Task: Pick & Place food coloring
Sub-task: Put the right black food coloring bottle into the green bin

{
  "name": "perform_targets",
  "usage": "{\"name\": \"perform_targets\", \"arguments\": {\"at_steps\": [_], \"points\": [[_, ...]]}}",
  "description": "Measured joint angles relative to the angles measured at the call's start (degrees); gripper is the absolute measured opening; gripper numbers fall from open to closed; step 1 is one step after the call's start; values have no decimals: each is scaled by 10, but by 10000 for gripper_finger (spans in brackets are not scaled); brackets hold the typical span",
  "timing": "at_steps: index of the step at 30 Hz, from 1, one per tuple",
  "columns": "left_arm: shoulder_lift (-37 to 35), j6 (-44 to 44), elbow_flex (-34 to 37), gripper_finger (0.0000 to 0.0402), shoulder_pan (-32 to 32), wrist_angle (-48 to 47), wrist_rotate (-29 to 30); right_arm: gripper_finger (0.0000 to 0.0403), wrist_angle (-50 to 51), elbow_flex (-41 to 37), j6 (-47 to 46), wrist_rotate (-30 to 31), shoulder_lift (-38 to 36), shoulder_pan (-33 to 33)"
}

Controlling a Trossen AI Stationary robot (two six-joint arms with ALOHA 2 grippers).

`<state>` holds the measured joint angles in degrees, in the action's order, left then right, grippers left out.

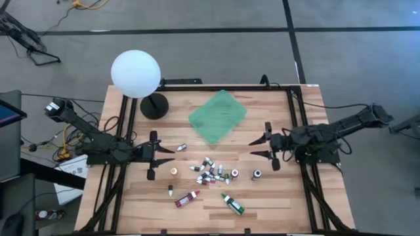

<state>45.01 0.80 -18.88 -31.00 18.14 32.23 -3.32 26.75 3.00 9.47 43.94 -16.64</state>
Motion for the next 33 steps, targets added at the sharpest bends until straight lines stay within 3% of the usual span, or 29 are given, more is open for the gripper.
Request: {"name": "perform_targets", "arguments": {"at_steps": [6,14,23,33], "points": [[0,3,-35,107,-25,-46,-16,142,47,47,-1,0,34,0],[0,-15,-43,107,-96,-90,76,141,98,58,-58,24,42,-35],[4,-81,-43,107,-141,-114,119,138,125,59,-95,66,41,-114],[42,-90,-43,107,-144,-112,132,128,191,59,-185,173,41,-213]]}}
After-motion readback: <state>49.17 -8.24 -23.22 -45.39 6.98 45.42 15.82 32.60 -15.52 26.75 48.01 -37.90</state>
